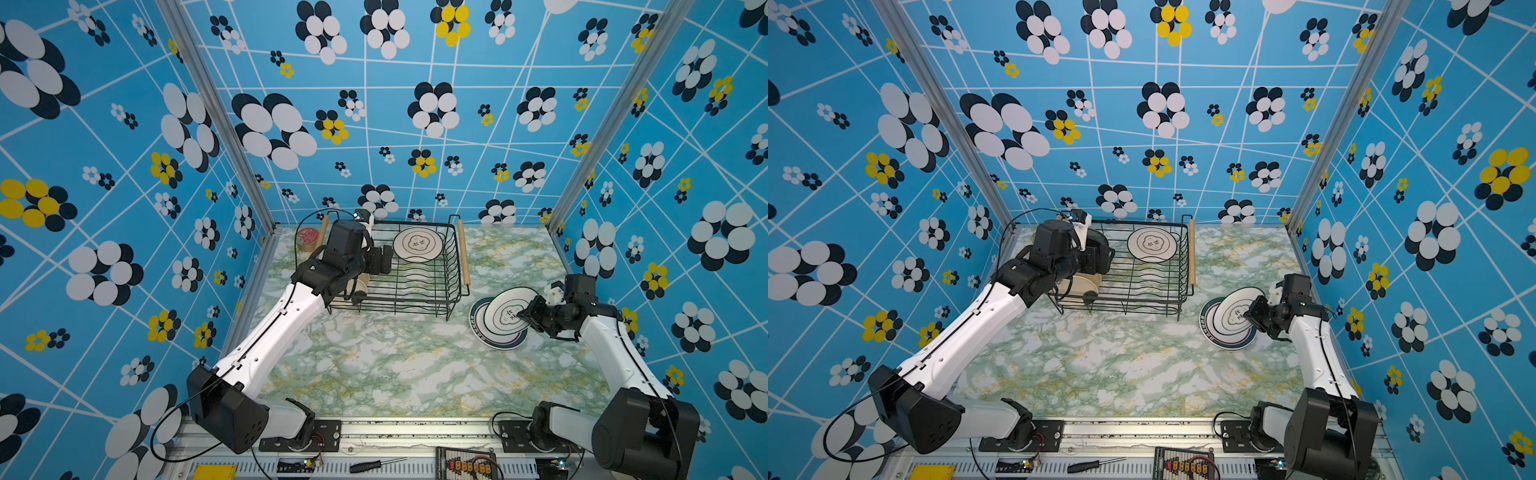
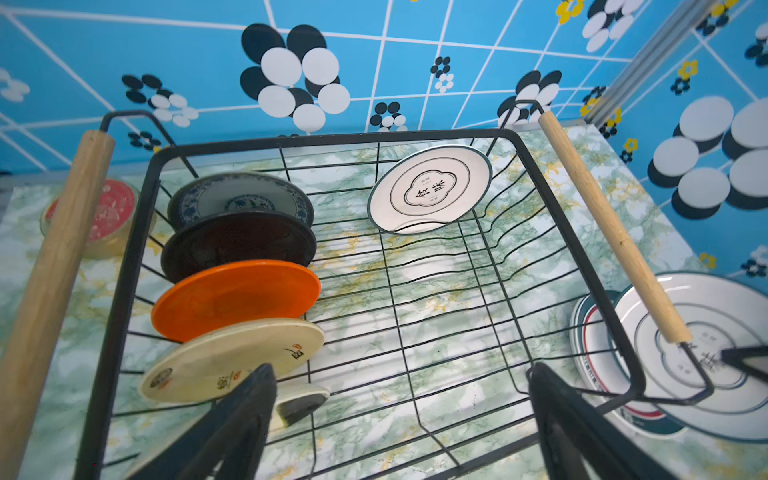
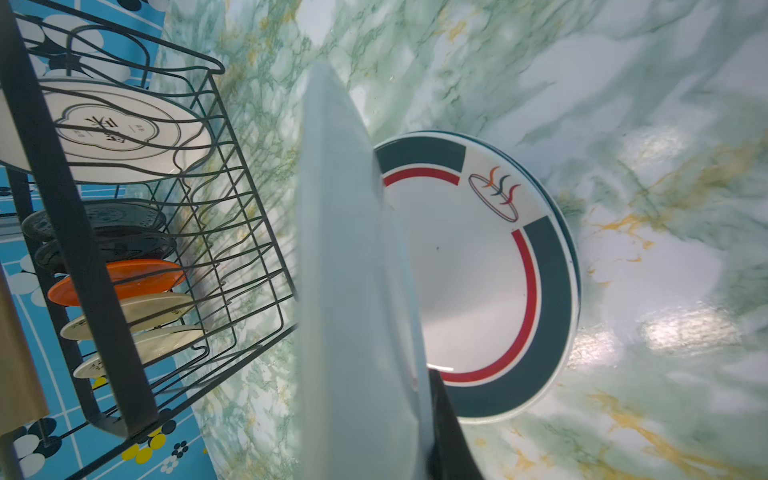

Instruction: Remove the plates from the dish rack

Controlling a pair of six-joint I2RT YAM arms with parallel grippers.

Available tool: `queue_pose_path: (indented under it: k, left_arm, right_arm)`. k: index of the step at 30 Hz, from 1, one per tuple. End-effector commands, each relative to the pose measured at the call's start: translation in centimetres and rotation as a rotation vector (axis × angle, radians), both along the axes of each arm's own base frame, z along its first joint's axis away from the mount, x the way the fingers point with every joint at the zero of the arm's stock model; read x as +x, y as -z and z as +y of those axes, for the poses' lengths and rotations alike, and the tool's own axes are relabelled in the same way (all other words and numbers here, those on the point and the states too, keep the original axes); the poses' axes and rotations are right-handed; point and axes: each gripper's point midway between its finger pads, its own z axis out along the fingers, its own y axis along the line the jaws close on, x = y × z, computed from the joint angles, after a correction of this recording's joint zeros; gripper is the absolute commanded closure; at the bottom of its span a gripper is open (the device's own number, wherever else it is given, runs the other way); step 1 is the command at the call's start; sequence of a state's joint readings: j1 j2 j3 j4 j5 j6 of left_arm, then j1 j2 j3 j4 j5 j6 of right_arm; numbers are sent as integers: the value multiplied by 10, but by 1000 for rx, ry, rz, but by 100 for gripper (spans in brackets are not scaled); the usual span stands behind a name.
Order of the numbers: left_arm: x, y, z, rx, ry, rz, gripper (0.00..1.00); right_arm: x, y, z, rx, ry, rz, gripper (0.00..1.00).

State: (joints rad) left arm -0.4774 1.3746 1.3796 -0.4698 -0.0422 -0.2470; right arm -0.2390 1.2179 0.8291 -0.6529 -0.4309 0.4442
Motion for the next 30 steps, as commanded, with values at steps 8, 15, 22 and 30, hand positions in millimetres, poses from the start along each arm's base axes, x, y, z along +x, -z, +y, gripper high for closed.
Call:
queue_pose_path:
  k: [8,15,22,30]
  left_arm:
    - [-2,-8,3,-31,2,-19,1]
    - [-3,-5,3,-35,8,-13,1]
    - [-4,-5,1,-51,8,-14,1]
    - [-4,-1,-1,-52,17,13,1]
  right_arm:
    - [5,12,-1,14,0,3,100]
    - [0,19,3,34,-9,30,98]
    - [-4,26,4,41,-12,60,86]
    - [-10,32,4,38,-15,93,70]
